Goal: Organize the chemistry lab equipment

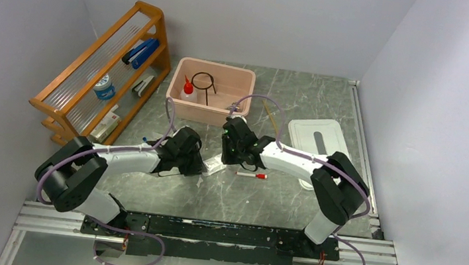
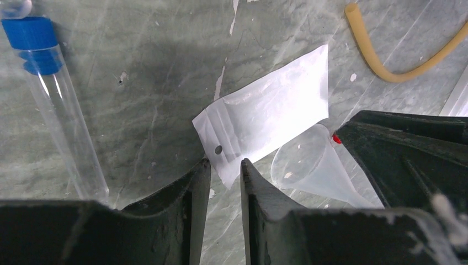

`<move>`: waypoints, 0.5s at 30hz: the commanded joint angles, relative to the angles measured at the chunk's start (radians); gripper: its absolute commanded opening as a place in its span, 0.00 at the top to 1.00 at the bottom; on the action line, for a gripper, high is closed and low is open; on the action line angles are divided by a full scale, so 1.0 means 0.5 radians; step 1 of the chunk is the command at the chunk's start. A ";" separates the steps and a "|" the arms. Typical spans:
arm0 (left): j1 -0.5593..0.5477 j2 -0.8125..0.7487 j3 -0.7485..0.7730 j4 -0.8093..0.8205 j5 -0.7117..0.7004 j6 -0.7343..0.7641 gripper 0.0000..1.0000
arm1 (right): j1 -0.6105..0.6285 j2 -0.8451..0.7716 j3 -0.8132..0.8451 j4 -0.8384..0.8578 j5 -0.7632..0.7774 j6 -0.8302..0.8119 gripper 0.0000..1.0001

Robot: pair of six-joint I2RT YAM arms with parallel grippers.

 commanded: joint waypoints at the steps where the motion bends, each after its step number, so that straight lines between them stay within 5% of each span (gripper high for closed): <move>1: -0.019 0.076 -0.102 -0.024 -0.127 -0.020 0.66 | 0.011 0.085 0.001 0.044 -0.061 0.049 0.77; 10: -0.020 0.116 -0.107 0.121 -0.053 -0.013 0.63 | 0.011 0.200 0.030 0.037 -0.105 0.081 0.79; 15: -0.019 0.154 -0.042 0.069 -0.104 0.019 0.89 | 0.011 0.132 0.034 0.036 -0.088 0.088 0.79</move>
